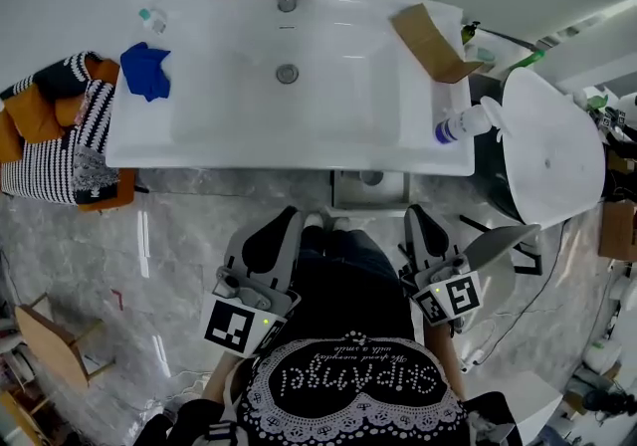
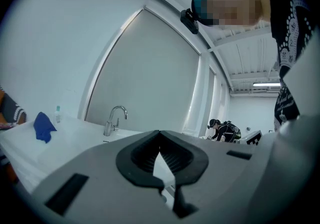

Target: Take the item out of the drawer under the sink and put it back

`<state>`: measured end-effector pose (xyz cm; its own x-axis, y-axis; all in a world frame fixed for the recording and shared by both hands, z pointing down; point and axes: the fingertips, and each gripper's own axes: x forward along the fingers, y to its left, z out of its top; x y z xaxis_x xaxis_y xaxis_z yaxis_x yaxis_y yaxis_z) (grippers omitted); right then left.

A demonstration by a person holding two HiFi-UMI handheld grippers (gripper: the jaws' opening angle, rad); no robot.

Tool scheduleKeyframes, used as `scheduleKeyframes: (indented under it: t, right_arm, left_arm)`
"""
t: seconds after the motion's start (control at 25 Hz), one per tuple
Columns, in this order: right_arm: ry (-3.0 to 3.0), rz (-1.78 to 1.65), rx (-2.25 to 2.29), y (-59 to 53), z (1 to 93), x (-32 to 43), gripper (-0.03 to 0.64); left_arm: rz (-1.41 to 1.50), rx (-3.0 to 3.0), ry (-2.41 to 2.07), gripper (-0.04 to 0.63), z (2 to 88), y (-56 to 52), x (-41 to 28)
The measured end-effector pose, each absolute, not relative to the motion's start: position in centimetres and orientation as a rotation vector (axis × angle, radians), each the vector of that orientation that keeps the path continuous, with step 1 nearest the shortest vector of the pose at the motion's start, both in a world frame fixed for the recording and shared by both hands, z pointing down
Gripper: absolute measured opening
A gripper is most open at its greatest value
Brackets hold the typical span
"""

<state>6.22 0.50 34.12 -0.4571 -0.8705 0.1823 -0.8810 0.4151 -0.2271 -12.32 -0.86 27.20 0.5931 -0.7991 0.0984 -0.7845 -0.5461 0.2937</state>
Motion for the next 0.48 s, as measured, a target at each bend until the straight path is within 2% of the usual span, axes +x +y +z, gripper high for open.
scheduleKeyframes:
  t: [0.48]
  right_arm:
    - [-2.636,0.341,1.525,1.1,33.1,10.2,0.020]
  left_arm:
    - [-0.094,2.440,-1.318,0.005,27.4,-0.4,-7.0]
